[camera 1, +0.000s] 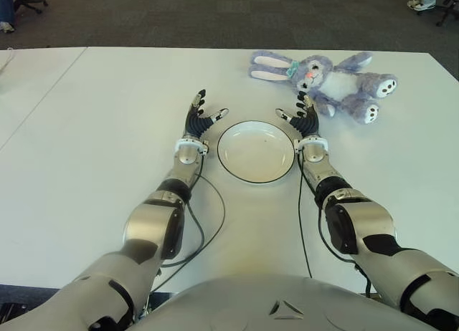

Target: Put the doll into the plate.

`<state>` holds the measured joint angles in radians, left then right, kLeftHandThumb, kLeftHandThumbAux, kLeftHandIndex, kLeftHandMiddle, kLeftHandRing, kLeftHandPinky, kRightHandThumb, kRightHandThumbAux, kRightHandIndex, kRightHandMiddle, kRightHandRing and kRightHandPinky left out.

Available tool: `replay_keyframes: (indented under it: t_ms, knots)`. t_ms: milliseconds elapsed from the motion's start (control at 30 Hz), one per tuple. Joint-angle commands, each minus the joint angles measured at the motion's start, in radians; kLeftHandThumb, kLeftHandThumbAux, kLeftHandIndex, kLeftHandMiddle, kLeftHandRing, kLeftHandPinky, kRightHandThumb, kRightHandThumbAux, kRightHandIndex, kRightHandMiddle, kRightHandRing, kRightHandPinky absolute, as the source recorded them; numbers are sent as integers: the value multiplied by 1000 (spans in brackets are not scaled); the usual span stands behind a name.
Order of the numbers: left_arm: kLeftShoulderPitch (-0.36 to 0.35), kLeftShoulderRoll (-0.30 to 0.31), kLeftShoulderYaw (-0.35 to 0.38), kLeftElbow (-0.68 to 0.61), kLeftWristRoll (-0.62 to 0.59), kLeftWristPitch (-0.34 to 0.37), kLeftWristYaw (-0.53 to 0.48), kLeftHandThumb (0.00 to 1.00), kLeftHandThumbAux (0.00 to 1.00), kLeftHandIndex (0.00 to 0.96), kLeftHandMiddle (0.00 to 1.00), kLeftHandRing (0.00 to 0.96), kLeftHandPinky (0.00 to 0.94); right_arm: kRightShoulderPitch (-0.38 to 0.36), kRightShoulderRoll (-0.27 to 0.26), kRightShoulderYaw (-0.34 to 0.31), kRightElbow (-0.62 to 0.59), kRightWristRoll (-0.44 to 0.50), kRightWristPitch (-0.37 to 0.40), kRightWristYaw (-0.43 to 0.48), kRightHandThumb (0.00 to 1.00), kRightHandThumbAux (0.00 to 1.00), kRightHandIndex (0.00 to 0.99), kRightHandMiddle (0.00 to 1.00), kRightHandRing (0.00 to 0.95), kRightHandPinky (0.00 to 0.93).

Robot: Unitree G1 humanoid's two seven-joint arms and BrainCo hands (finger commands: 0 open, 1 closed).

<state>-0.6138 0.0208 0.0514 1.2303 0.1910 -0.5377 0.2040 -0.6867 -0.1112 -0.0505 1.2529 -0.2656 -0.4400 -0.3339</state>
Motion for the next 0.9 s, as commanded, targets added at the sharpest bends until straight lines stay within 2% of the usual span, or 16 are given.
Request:
replay_keyframes:
  t_ms: [33,267,667,800,900]
  knots:
    - [181,-38,-27,121,24,141,12,0,636,20,49,47,68,51,20,37,90,-29,127,-28,0,627,69,134,138,132]
    - [180,-39,-5,124,0,142,-7,0,655,13,43,44,73,16,3,46,90,-29,132,-48,0,602,73,132,128,103]
    - [182,-42,-17,123,21,137,16,0,629,14,51,48,69,-49,-20,53,79,-25,140,-52,0,602,70,95,84,57]
    - [182,-44,-11,123,13,138,9,0,644,14,50,48,71,-70,-38,64,81,-34,151,-45,0,599,68,86,78,58]
    - [182,-44,-1,123,4,133,-5,0,659,16,49,48,74,-97,-77,69,87,-39,170,-15,1,595,61,77,69,59]
